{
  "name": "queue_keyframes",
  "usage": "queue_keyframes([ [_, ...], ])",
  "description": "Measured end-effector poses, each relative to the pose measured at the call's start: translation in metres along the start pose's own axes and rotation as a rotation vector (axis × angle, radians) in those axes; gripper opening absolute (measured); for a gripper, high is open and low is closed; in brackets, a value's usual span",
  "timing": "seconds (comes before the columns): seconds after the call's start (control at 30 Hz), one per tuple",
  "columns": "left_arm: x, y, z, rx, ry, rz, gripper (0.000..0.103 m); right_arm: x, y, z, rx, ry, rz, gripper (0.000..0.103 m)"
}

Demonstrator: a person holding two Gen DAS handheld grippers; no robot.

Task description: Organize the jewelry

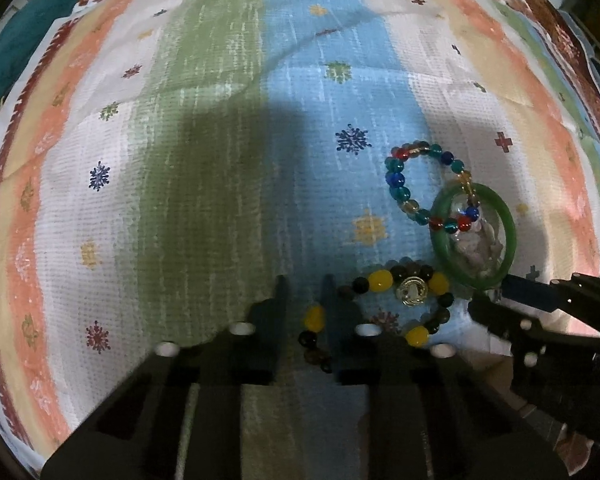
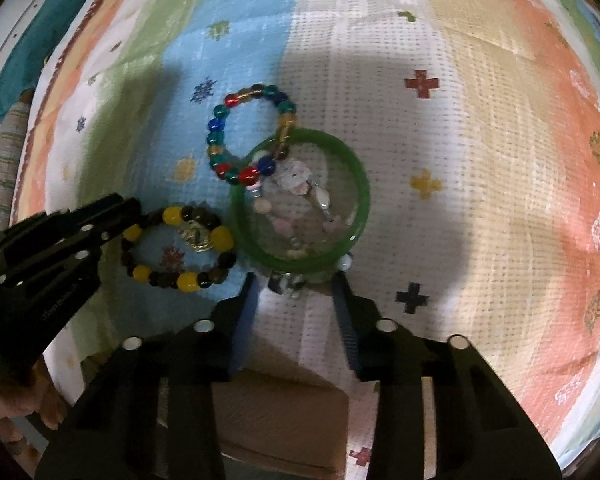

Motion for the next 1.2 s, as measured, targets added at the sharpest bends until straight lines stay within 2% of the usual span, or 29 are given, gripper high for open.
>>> queue_keyframes([
  [0.1,0.003,-0.002,-0.002,0.01,0.012,-0.013,0.001,0.002,-0.004,0.002,0.007,-0.006,-0.006,0.023],
  [0.17,0.003,-0.003,-0.003,0.018,0.011,-0.008,0.0,0.002,-0.012,0.002,0.004,-0.011,-0.012,0.021],
  [0.53,-0.023,-0.01,0.004,0.012,-0.049,-0.041,0.0,-0.009,-0.02,-0.005,-0.005,-0.034,0.001,0.021],
  [0.73,-0.035,-0.013,0.001,0.023,-0.073,-0.055,0.0,-0.024,-0.027,-0.01,-0.004,-0.072,-0.034,0.021],
  [0.9,-0.032,-0.011,0.0,0.01,-0.058,-0.084,0.0,-0.03,-0.036,-0.015,0.005,-0.081,-0.024,0.021],
  [1.03,-0.027,-0.011,-0.001,0.011,-0.03,-0.077,0.001,-0.04,-0.038,-0.017,0.001,-0.09,-0.018,0.021],
  [1.13,-0.021,-0.011,-0.004,0.02,-0.004,-0.061,0.008,-0.041,-0.038,-0.018,-0.004,-0.089,-0.015,0.021],
  [1.2,-0.019,-0.01,-0.005,0.018,0.003,-0.058,0.026,-0.041,-0.037,-0.018,-0.005,-0.088,-0.015,0.021],
])
Point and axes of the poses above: each gripper's, at about its wrist camera, not at the fingertips, and x roughly the way its jaws point, y to its left, z to its top, the point moved 2 cm from there along x, roughly the way its jaws point, and after that the axes turned 7 degrees about -z, right-handed, at the moved point
